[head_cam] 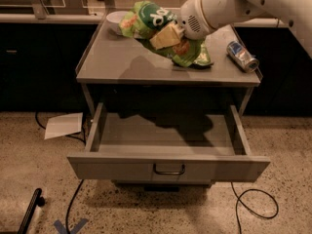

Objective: Place green rice chip bag into top drawer

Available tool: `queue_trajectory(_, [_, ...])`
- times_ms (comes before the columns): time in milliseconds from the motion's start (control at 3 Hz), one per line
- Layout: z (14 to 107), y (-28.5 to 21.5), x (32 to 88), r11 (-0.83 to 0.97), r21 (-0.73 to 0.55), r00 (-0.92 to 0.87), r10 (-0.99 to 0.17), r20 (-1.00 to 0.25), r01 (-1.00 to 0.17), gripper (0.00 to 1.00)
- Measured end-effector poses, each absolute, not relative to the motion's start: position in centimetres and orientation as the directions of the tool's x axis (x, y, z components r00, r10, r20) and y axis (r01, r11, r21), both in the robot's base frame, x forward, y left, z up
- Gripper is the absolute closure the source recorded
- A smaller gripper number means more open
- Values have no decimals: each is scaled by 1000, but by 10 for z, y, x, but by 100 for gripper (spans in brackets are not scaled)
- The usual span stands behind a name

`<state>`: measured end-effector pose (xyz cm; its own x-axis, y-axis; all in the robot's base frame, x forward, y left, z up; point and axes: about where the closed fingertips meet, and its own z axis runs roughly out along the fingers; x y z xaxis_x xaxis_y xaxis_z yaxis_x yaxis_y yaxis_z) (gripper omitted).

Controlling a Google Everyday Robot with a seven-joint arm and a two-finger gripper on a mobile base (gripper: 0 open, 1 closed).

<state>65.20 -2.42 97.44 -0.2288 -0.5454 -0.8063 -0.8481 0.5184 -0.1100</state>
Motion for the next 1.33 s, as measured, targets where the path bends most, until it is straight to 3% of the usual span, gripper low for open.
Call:
queue_trajectory(667, [898, -50, 600, 662, 103, -459, -390, -798, -742, 100])
queue_trajectory(1333, [812, -62, 597, 716, 181, -571, -351, -742, -675, 100])
